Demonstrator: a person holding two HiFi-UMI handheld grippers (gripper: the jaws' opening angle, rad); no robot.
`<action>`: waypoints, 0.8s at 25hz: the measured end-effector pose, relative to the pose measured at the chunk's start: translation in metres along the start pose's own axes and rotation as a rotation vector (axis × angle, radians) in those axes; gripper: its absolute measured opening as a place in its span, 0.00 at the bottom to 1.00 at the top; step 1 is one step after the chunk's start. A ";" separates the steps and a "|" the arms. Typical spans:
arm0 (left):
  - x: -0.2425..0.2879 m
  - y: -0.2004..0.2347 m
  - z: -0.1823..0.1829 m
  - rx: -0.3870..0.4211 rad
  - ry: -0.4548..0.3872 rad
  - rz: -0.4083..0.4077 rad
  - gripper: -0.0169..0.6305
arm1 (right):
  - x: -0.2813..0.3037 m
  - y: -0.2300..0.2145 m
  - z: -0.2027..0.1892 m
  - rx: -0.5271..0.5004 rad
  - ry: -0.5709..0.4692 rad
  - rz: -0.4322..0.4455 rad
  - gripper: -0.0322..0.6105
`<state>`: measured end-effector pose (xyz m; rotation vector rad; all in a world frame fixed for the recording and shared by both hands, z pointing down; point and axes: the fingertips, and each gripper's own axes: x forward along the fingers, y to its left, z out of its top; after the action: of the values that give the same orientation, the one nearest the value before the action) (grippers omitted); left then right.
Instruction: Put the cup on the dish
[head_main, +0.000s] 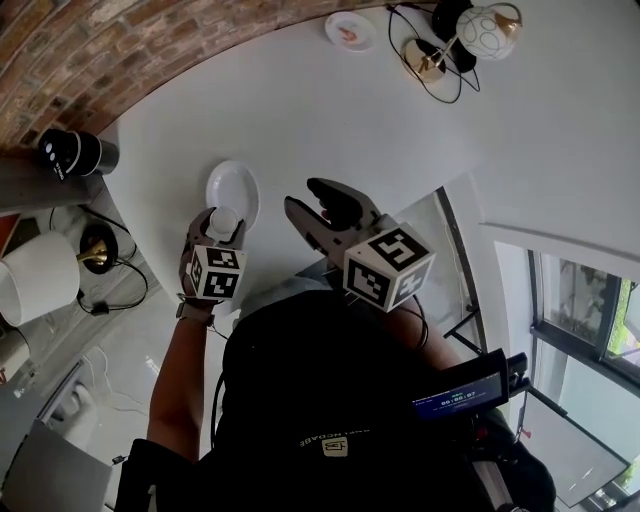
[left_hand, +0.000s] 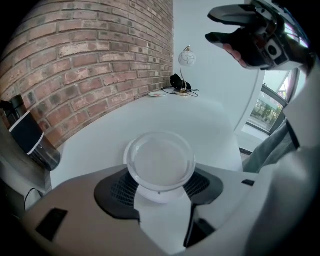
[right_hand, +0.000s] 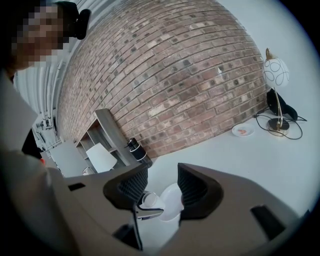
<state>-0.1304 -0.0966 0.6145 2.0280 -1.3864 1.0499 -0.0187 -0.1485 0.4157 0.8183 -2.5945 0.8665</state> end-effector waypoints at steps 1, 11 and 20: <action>0.002 0.000 -0.001 0.004 0.002 -0.002 0.43 | 0.000 -0.001 0.000 0.001 -0.001 -0.004 0.34; 0.019 -0.003 -0.004 0.050 0.016 -0.026 0.43 | -0.002 -0.006 -0.004 0.013 0.001 -0.043 0.34; 0.028 -0.006 -0.014 0.058 0.014 -0.044 0.43 | -0.006 -0.009 -0.011 0.024 -0.003 -0.063 0.34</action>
<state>-0.1239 -0.0997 0.6456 2.0784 -1.3125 1.0949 -0.0077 -0.1451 0.4254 0.9035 -2.5506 0.8809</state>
